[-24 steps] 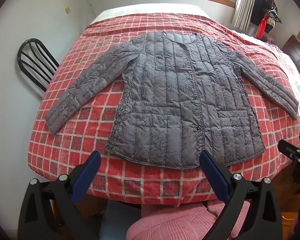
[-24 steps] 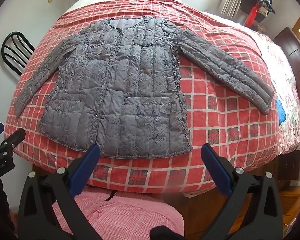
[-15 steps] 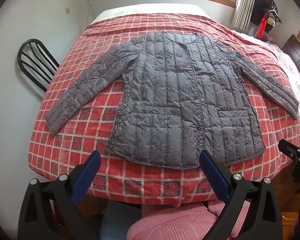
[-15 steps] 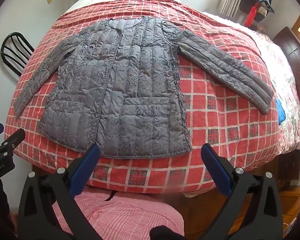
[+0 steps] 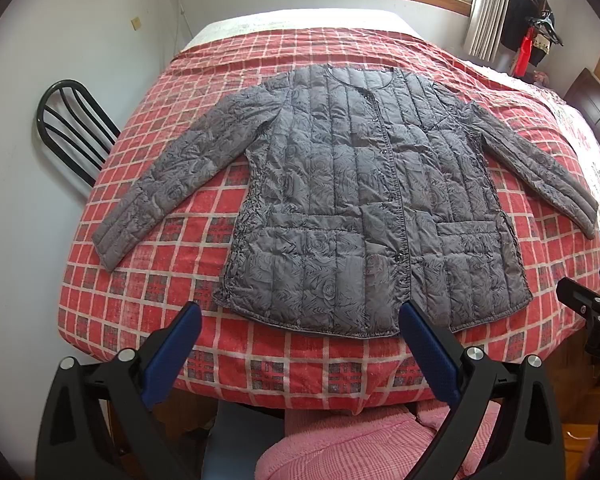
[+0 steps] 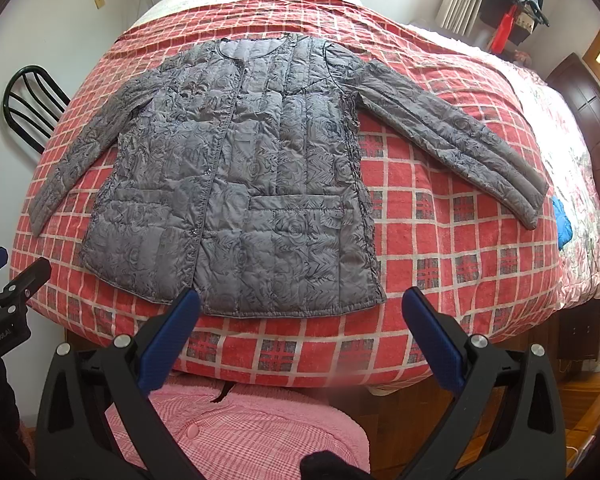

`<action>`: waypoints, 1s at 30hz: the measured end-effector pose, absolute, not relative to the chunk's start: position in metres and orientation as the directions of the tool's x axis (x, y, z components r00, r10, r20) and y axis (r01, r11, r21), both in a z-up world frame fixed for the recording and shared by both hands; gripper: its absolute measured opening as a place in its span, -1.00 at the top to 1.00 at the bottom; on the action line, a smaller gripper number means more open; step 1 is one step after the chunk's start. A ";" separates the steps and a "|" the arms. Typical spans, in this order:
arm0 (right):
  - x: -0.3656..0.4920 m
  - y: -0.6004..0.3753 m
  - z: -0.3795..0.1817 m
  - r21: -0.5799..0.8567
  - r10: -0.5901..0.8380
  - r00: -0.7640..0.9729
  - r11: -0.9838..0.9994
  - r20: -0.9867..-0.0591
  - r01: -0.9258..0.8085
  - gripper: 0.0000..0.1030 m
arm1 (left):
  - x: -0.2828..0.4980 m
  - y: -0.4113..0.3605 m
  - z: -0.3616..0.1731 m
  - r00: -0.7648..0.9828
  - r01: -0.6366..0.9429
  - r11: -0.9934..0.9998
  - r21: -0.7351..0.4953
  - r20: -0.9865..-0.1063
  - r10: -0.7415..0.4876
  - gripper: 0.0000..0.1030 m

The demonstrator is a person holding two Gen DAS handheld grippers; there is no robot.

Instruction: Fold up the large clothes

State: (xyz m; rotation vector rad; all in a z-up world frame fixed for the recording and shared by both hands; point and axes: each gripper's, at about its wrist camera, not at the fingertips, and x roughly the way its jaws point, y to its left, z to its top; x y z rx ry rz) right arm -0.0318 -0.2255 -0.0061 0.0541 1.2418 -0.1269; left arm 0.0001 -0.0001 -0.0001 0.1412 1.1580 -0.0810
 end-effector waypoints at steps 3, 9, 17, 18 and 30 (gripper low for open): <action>-0.032 -0.225 -0.006 -0.028 -0.066 0.319 0.992 -0.946 0.125 -0.95 | 0.000 0.000 0.000 0.400 0.137 0.988 0.070 -0.916 0.009 -0.92; -0.031 -0.225 -0.004 -0.026 -0.066 0.319 0.992 -0.945 0.126 -0.95 | 0.000 0.000 0.000 0.402 0.138 0.988 0.071 -0.915 0.010 -0.92; -0.031 -0.226 -0.006 -0.025 -0.065 0.319 0.992 -0.946 0.125 -0.94 | 0.000 0.000 0.000 0.403 0.137 0.988 0.072 -0.915 0.011 -0.92; -0.031 -0.226 -0.007 -0.025 -0.065 0.319 0.992 -0.946 0.125 -0.94 | 0.000 0.000 0.000 0.403 0.137 0.988 0.073 -0.915 0.011 -0.92; -0.029 -0.226 -0.008 -0.024 -0.064 0.321 0.992 -0.945 0.126 -0.95 | 0.000 0.000 0.000 0.403 0.138 0.988 0.074 -0.915 0.013 -0.92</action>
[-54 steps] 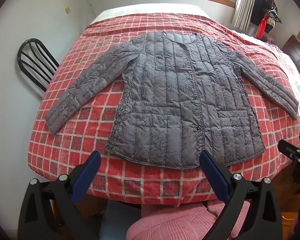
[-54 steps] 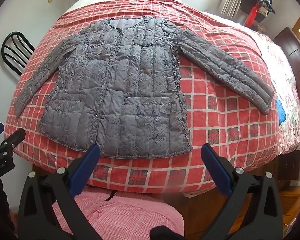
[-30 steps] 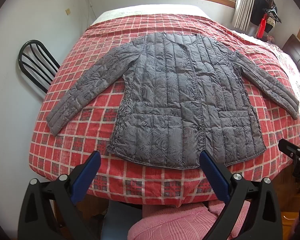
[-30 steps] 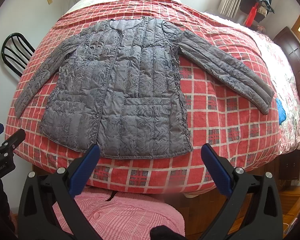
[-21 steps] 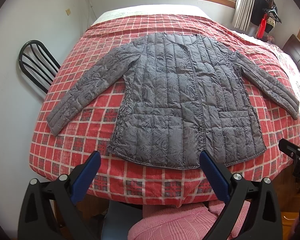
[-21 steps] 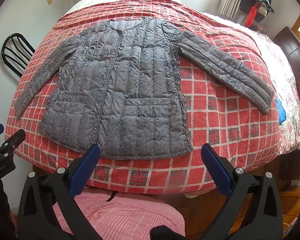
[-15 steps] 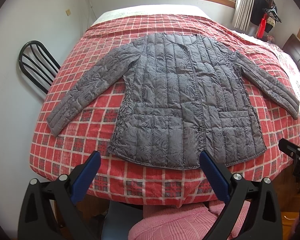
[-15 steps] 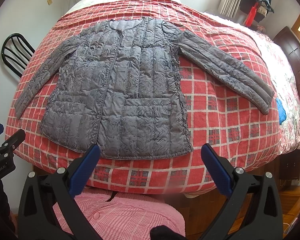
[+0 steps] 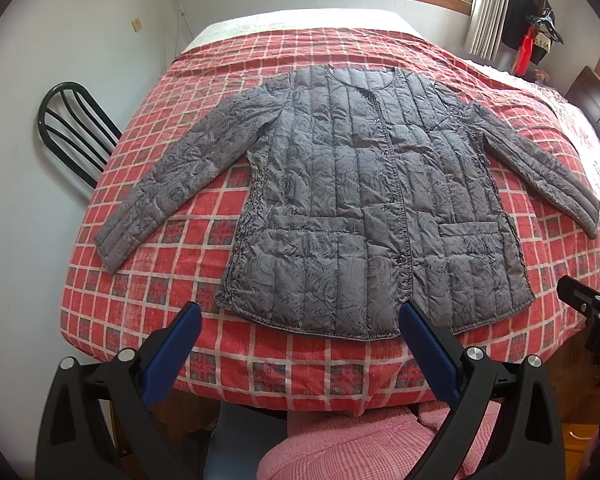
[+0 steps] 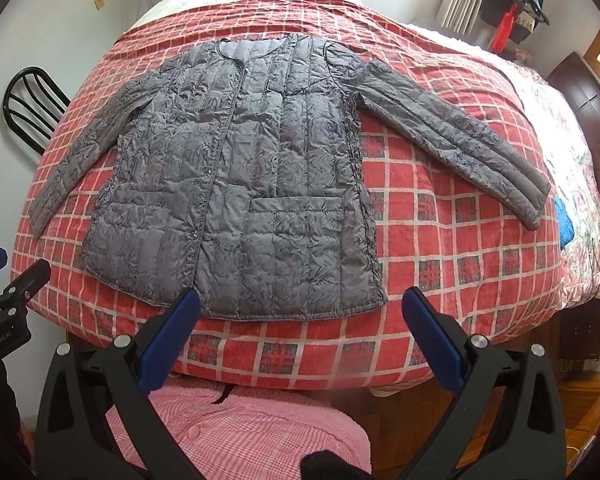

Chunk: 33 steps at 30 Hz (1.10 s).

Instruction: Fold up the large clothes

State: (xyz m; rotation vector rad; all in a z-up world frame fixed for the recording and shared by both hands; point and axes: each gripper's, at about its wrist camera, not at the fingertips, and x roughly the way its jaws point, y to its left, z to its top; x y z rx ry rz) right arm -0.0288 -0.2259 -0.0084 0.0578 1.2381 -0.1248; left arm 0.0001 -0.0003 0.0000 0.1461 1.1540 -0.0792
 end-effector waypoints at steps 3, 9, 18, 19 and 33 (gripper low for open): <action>-0.029 -0.226 -0.008 -0.024 -0.063 0.322 0.992 -0.945 0.126 -0.94 | 0.000 0.000 0.000 0.403 0.137 0.988 0.074 -0.915 0.013 -0.92; -0.029 -0.226 -0.008 -0.023 -0.062 0.322 0.992 -0.945 0.125 -0.94 | 0.000 0.000 0.000 0.404 0.137 0.988 0.076 -0.915 0.015 -0.92; -0.029 -0.227 -0.007 -0.021 -0.061 0.322 0.992 -0.945 0.125 -0.95 | 0.000 0.000 0.000 0.405 0.137 0.987 0.078 -0.914 0.016 -0.92; -0.029 -0.227 -0.007 -0.021 -0.061 0.322 0.992 -0.945 0.125 -0.94 | 0.000 0.000 0.000 0.404 0.138 0.987 0.078 -0.914 0.016 -0.92; -0.020 -0.227 -0.006 -0.011 -0.052 0.332 0.992 -0.942 0.125 -0.94 | 0.000 0.000 0.000 0.407 0.137 0.987 0.082 -0.913 0.020 -0.92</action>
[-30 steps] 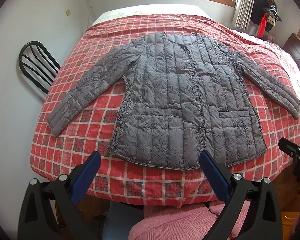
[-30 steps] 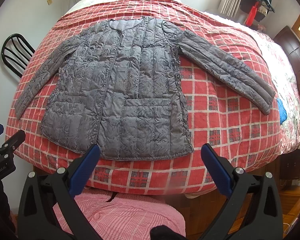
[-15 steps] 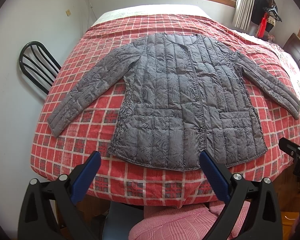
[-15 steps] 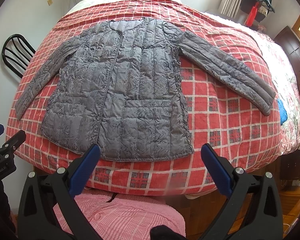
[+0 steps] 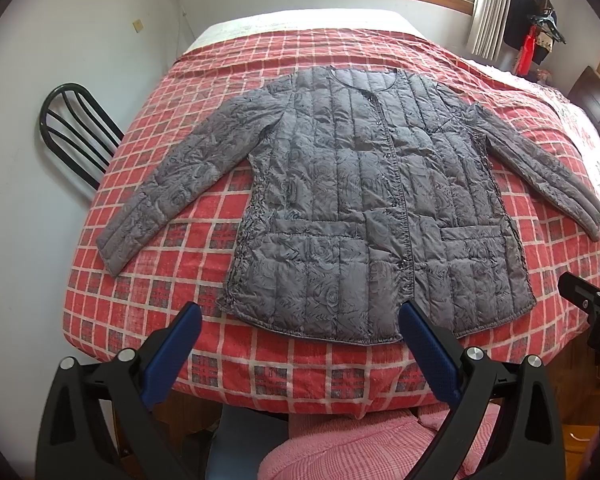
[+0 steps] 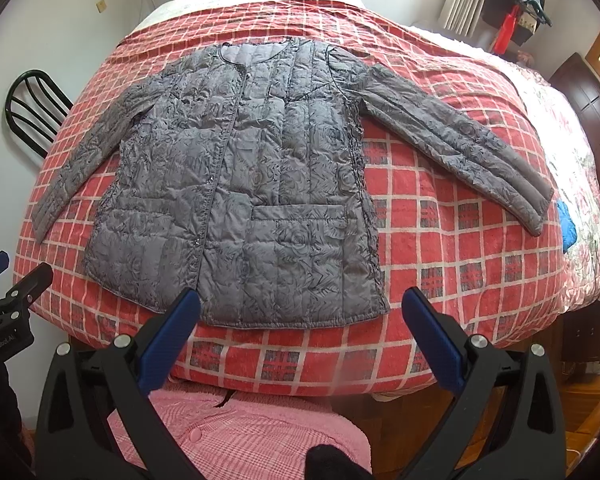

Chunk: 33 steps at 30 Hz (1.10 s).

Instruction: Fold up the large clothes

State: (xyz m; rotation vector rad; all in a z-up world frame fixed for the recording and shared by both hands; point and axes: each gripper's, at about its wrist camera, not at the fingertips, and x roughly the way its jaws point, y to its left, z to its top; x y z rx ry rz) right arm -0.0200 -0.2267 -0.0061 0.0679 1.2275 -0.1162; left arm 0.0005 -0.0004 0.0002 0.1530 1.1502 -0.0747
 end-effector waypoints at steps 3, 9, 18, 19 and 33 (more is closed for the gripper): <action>-0.018 -0.229 -0.006 -0.008 -0.051 0.337 0.992 -0.940 0.126 -0.94 | 0.001 0.000 0.000 0.407 0.137 0.987 0.084 -0.913 0.021 -0.92; -0.012 -0.239 -0.010 0.008 -0.040 0.344 0.991 -0.938 0.136 -0.94 | 0.020 -0.003 -0.004 0.399 0.135 0.987 0.089 -0.917 0.028 -0.92; 0.018 -0.318 -0.040 0.151 0.039 0.425 0.961 -0.904 0.232 -0.94 | 0.080 -0.033 -0.023 0.470 0.153 0.982 0.115 -0.882 0.031 -0.92; 0.020 -0.338 -0.045 0.181 0.046 0.450 0.948 -0.892 0.262 -0.94 | 0.090 -0.040 -0.026 0.486 0.154 0.979 0.130 -0.873 0.039 -0.91; 0.016 -0.641 -0.102 0.190 -0.224 0.442 0.674 -0.868 0.714 -0.94 | 0.268 -0.138 -0.086 0.505 0.210 0.976 -0.061 -0.848 -0.162 -0.87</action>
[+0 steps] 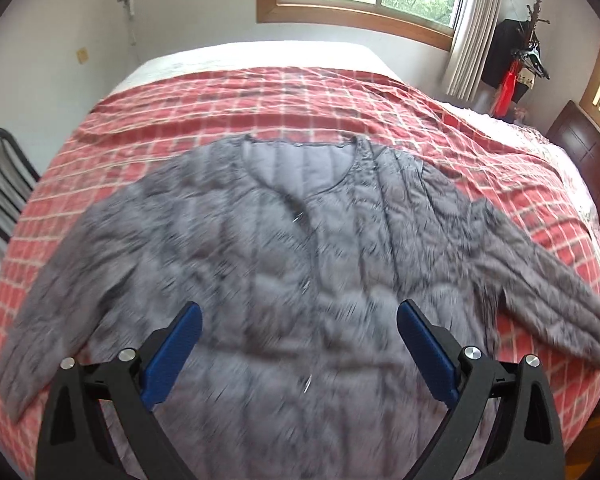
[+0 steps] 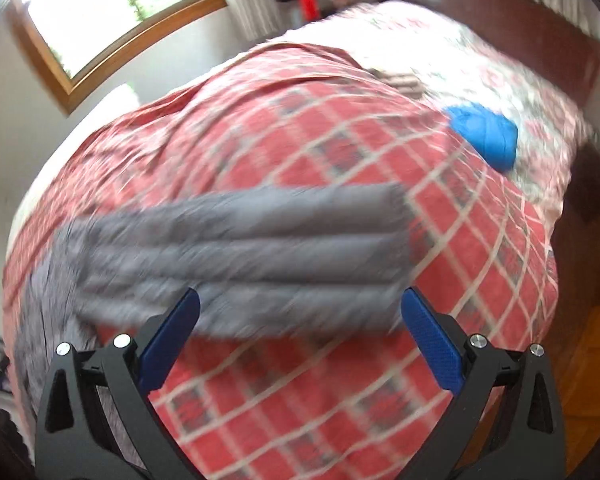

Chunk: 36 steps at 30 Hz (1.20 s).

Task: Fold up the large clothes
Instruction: 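Reach down and grasp the grey jacket's hem with the right gripper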

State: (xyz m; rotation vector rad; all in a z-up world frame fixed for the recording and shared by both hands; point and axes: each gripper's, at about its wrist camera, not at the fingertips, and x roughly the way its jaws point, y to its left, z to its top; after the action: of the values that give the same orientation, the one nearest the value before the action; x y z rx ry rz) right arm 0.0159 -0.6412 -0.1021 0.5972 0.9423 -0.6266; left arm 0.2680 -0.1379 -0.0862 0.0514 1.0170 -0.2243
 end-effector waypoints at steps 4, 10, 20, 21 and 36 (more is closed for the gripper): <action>0.022 -0.679 -0.138 0.223 -0.155 0.430 0.674 -0.889 0.704 -0.94 | 0.299 -0.154 -0.108 0.468 0.203 0.974 -0.100 -0.864 -0.187 -0.65; 0.034 -0.686 -0.164 0.252 -0.099 0.444 0.705 -0.890 0.663 -0.93 | 0.328 -0.158 -0.140 0.415 0.189 0.976 -0.106 -0.892 -0.177 -0.28; 0.044 -0.661 -0.108 0.512 0.118 0.642 0.719 -0.757 0.471 0.75 | 0.343 -0.135 -0.163 0.361 0.167 0.980 -0.106 -0.919 -0.161 0.34; 0.047 -0.653 -0.097 0.560 0.162 0.676 0.711 -0.719 0.425 0.76 | 0.341 -0.132 -0.162 0.361 0.173 0.980 -0.099 -0.919 -0.157 0.34; 0.258 -0.418 -0.044 0.695 0.612 0.524 0.718 -0.593 -0.052 0.78 | 0.336 -0.066 -0.134 0.399 0.183 0.978 -0.096 -0.903 -0.163 0.34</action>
State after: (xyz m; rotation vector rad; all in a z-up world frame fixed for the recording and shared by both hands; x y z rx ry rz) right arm 0.2579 -0.4175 -0.0443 0.6734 0.9460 0.4356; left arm 0.3355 -0.0658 -0.1337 0.0197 1.1401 -0.2186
